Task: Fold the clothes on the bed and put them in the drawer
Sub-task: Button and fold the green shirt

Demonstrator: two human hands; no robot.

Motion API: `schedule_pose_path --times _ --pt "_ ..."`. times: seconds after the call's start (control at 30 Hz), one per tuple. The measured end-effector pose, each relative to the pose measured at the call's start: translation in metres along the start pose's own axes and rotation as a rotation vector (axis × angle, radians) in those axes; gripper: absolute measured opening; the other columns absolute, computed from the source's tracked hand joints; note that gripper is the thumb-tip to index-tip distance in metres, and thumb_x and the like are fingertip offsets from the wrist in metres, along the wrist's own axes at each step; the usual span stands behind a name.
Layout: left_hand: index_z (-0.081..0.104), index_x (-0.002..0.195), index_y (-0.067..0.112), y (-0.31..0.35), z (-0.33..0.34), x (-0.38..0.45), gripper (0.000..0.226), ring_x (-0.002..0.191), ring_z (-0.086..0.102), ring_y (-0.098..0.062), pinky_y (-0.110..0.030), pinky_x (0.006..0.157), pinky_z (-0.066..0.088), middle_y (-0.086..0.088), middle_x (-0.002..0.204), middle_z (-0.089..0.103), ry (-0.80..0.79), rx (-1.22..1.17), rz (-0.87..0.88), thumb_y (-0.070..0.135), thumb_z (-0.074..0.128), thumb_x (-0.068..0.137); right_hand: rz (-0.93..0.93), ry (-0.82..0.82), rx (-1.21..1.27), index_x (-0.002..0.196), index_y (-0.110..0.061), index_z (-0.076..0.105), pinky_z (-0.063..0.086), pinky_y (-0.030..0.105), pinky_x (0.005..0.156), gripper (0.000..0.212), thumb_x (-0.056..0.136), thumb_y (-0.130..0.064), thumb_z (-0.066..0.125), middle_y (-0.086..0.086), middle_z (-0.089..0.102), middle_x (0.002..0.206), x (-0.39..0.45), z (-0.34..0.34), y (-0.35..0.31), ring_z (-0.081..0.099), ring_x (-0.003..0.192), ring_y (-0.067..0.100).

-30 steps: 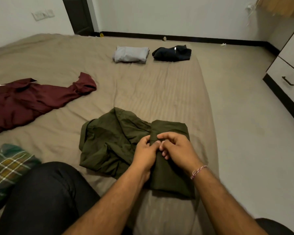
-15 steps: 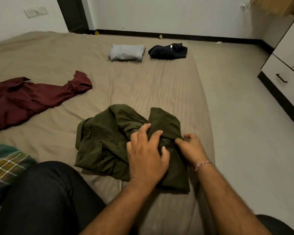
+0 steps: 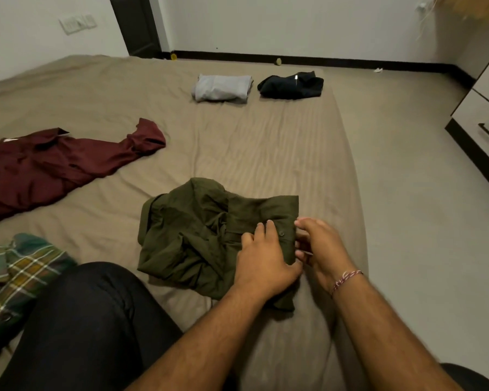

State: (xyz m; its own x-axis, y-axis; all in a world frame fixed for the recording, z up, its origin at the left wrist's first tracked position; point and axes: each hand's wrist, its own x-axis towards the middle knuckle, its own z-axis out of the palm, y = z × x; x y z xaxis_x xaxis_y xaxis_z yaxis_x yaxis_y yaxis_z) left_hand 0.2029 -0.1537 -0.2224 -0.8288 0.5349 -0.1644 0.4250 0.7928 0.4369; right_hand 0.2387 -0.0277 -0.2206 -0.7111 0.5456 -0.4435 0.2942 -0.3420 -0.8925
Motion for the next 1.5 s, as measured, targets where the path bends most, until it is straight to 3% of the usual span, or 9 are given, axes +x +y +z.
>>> schedule_pose_path --times 0.13,0.33,0.47,0.73,0.87,1.07,1.2,1.37,1.5 --pt "0.045 0.151 0.022 0.000 -0.015 0.006 0.064 0.124 0.055 -0.029 -0.037 0.108 0.043 -0.003 0.141 0.061 0.059 -0.089 0.031 0.024 0.059 0.089 0.032 -0.013 0.003 0.109 -0.018 0.066 0.044 0.029 0.057 0.016 0.101 -0.028 0.057 0.008 0.064 0.083 -0.004 -0.006 -0.006 0.057 0.065 0.015" --pt "0.071 0.125 0.018 0.004 -0.046 -0.003 0.052 0.101 0.074 -0.022 -0.034 0.087 0.058 -0.007 0.110 0.078 -0.088 -1.205 -0.045 -0.012 0.054 0.086 -0.111 0.129 0.151 0.105 -0.018 0.065 0.039 0.023 0.049 0.012 0.100 -0.025 0.056 -0.001 0.061 0.072 0.006 -0.016 -0.017 0.054 0.061 0.013" --pt "0.067 0.127 0.012 -0.017 -0.049 -0.009 0.051 0.105 0.072 -0.027 -0.032 0.087 0.058 -0.012 0.118 0.076 -0.060 -1.517 -0.082 -0.017 0.053 0.088 -0.124 0.140 0.086 0.107 -0.020 0.063 0.043 0.029 0.058 0.008 0.100 -0.019 0.060 0.006 0.063 0.089 0.007 -0.015 -0.007 0.057 0.074 0.016" --pt "0.054 0.141 0.029 -0.132 -0.086 -0.005 0.058 0.101 0.060 -0.006 -0.031 0.091 0.054 0.007 0.129 0.055 0.459 -0.457 -0.194 0.014 0.072 0.089 0.091 -0.049 -0.083 0.126 -0.014 0.053 0.054 0.034 0.064 0.028 0.100 -0.019 0.064 0.013 0.065 0.109 -0.004 0.016 0.007 0.063 0.082 0.021" --pt "0.059 0.137 0.031 -0.118 -0.084 -0.013 0.048 0.087 0.057 0.004 -0.020 0.087 0.051 0.012 0.117 0.055 0.286 -0.282 0.099 0.024 0.071 0.091 0.203 -0.190 0.051 0.118 -0.006 0.065 0.059 0.030 0.062 0.026 0.098 -0.022 0.069 0.013 0.077 0.109 -0.017 0.037 0.012 0.076 0.085 0.022" --pt "0.048 0.145 0.024 -0.121 -0.054 -0.006 0.058 0.123 0.051 -0.012 -0.029 0.111 0.040 0.002 0.139 0.046 0.113 -0.560 -0.118 0.036 0.068 0.092 0.149 -0.310 0.230 0.122 0.003 0.067 0.064 0.038 0.083 0.035 0.089 -0.005 0.074 0.022 0.074 0.117 -0.029 0.054 0.010 0.075 0.102 0.032" --pt "0.049 0.145 0.032 -0.118 -0.055 -0.010 0.069 0.126 0.061 -0.013 -0.041 0.112 0.047 0.004 0.141 0.060 0.020 -1.112 -0.092 0.056 0.065 0.082 -0.131 -0.370 0.136 0.127 -0.008 0.061 0.061 0.045 0.091 0.045 0.086 0.007 0.073 0.018 0.073 0.119 -0.041 0.073 -0.007 0.073 0.108 0.034" --pt "0.071 0.127 0.016 -0.096 -0.072 -0.018 0.040 0.115 0.066 -0.033 -0.053 0.106 0.048 -0.013 0.128 0.070 0.020 -1.917 -0.105 0.027 0.041 0.104 -1.061 -0.184 -0.792 0.135 -0.029 0.056 0.044 0.024 0.107 0.068 0.073 -0.015 0.080 -0.011 0.054 0.138 -0.059 0.071 -0.039 0.053 0.128 0.008" --pt "0.073 0.121 0.014 -0.112 -0.082 -0.012 0.042 0.109 0.070 -0.037 -0.051 0.096 0.056 -0.017 0.118 0.075 0.300 -1.918 -0.528 0.041 0.047 0.102 -1.174 -0.273 -1.255 0.137 -0.034 0.056 0.026 0.055 0.123 0.068 0.073 -0.038 0.078 -0.002 0.039 0.152 -0.055 0.065 -0.011 0.031 0.151 0.023"
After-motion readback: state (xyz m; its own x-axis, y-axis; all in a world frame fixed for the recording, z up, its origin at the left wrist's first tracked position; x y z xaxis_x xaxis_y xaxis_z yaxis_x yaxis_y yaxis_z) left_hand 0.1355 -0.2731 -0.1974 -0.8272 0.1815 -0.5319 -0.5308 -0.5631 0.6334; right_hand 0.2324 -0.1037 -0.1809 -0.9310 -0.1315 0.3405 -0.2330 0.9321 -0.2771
